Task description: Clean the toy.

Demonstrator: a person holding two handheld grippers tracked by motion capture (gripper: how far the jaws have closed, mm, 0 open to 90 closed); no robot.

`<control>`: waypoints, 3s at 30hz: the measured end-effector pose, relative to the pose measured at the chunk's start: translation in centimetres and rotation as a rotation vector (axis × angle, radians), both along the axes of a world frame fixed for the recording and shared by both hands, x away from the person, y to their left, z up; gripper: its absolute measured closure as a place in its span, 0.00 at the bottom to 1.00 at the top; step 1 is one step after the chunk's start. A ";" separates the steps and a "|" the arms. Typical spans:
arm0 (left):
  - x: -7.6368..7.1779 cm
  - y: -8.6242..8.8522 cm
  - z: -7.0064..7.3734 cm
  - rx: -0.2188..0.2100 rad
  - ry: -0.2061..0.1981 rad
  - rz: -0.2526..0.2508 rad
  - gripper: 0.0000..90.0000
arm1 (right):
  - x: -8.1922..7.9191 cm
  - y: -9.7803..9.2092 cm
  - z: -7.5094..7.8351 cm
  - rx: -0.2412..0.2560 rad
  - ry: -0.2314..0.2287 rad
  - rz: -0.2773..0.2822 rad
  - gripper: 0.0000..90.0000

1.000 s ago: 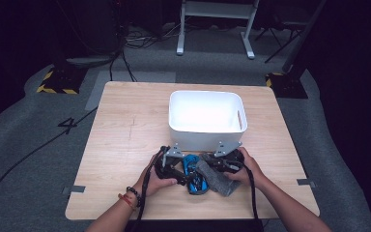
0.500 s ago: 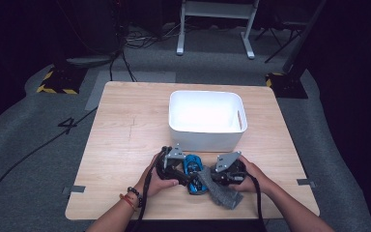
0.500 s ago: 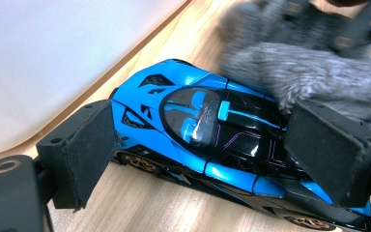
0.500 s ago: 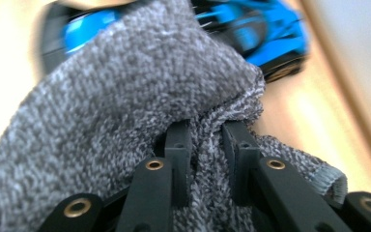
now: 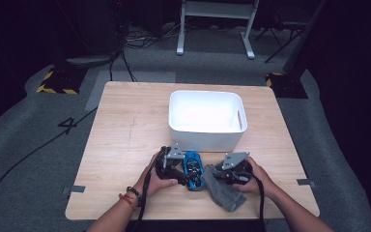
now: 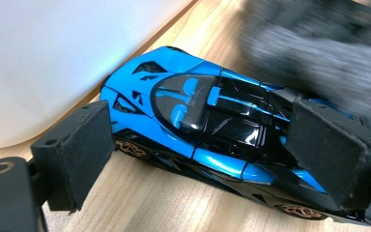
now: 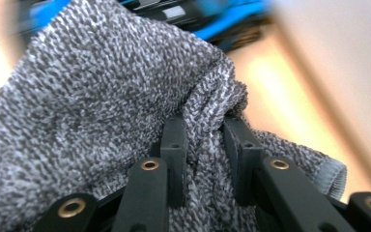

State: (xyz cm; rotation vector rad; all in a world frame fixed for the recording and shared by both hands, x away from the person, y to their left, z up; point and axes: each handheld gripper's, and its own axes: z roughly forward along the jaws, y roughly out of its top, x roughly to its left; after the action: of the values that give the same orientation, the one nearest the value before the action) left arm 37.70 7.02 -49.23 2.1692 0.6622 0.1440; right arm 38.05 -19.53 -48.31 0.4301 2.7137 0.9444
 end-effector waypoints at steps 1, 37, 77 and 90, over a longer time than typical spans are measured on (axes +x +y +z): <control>0.0 0.0 0.0 0.000 -0.001 -0.002 0.11 | 0.6 0.3 0.0 -0.003 -0.012 -0.022 0.81; -0.2 -0.1 -0.3 -0.012 0.021 -0.034 0.07 | -3.5 -0.1 0.2 -0.011 0.074 0.209 0.81; 0.1 0.4 -0.9 -0.062 0.086 -0.041 0.04 | -1.5 -0.5 0.7 -0.089 0.001 0.116 0.82; -2.3 1.3 1.2 0.036 -0.004 -0.002 0.18 | 0.1 -3.4 0.4 -0.043 -0.012 -0.047 0.76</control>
State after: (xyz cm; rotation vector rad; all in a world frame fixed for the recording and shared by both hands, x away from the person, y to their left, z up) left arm 35.41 8.33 -48.07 2.2033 0.6596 0.1608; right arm 38.16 -22.93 -47.93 0.4759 2.6950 0.8724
